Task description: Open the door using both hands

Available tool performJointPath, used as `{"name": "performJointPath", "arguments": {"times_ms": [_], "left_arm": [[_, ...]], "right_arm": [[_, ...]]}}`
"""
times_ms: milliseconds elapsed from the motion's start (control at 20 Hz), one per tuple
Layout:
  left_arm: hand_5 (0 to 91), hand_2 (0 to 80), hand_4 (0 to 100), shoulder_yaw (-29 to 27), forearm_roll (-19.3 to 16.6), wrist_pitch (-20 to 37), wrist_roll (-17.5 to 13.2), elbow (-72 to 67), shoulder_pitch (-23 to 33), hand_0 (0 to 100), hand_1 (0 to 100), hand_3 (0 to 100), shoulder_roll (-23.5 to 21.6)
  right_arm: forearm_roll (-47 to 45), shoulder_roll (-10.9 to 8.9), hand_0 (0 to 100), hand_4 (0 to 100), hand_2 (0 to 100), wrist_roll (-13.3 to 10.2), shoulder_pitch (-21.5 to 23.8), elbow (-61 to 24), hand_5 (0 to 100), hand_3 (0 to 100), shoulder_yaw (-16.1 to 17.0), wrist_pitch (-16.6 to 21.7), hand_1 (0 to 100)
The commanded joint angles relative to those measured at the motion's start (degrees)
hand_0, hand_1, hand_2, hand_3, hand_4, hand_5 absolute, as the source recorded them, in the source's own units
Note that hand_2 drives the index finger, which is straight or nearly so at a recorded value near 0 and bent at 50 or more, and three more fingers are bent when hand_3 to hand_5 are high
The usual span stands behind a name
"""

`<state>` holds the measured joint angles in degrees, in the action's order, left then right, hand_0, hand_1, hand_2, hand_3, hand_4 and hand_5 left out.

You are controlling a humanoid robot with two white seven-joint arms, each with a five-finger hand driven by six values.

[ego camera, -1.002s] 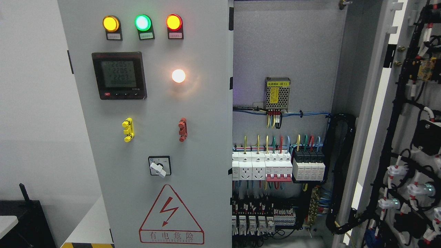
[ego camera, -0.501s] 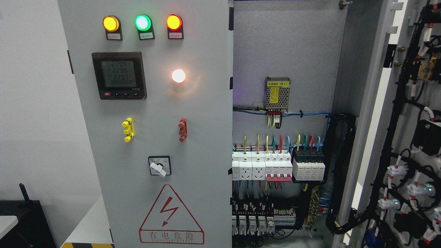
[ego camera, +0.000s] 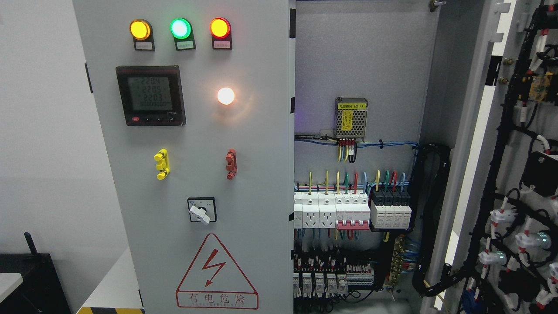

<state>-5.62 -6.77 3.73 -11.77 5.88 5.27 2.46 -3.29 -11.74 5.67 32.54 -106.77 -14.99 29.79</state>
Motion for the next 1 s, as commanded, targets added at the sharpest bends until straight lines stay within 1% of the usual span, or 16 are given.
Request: {"name": "performJointPath", "arguments": {"times_ms": [0,100,250,551,601,851,951], "left_arm": [[0.0,0.0,3,0.0,0.0,0.0,0.0,0.0,0.0,0,0,0,0.0],[0.0,0.0,3,0.0,0.0,0.0,0.0,0.0,0.0,0,0,0,0.0],[0.0,0.0,3,0.0,0.0,0.0,0.0,0.0,0.0,0,0,0,0.0],[0.0,0.0,3,0.0,0.0,0.0,0.0,0.0,0.0,0,0,0,0.0],[0.0,0.0,3,0.0,0.0,0.0,0.0,0.0,0.0,0,0,0,-0.1],[0.0,0.0,3,0.0,0.0,0.0,0.0,0.0,0.0,0,0,0,0.0],[0.0,0.0,3,0.0,0.0,0.0,0.0,0.0,0.0,0,0,0,0.0]], "right_arm": [[-0.1,0.93,23,0,0,-0.4,-7.7,0.0,0,0,-0.3,-1.0,0],[-0.2,1.02,23,0,0,-0.4,-9.3,0.4,0,0,-0.3,-2.7,0],[-0.2,2.6,23,0,0,-0.4,-11.9,0.5,0,0,-0.1,-4.6,0],[-0.2,3.65,23,0,0,-0.4,-17.2,0.6,0,0,-0.1,-9.8,0],[-0.2,4.27,23,0,0,-0.4,-18.0,0.6,0,0,-0.1,-10.8,0],[-0.2,6.03,23,0,0,-0.4,-22.7,0.6,0,0,-0.1,-15.2,0],[-0.2,6.82,23,0,0,-0.4,-24.6,0.6,0,0,-0.1,-16.3,0]]}}
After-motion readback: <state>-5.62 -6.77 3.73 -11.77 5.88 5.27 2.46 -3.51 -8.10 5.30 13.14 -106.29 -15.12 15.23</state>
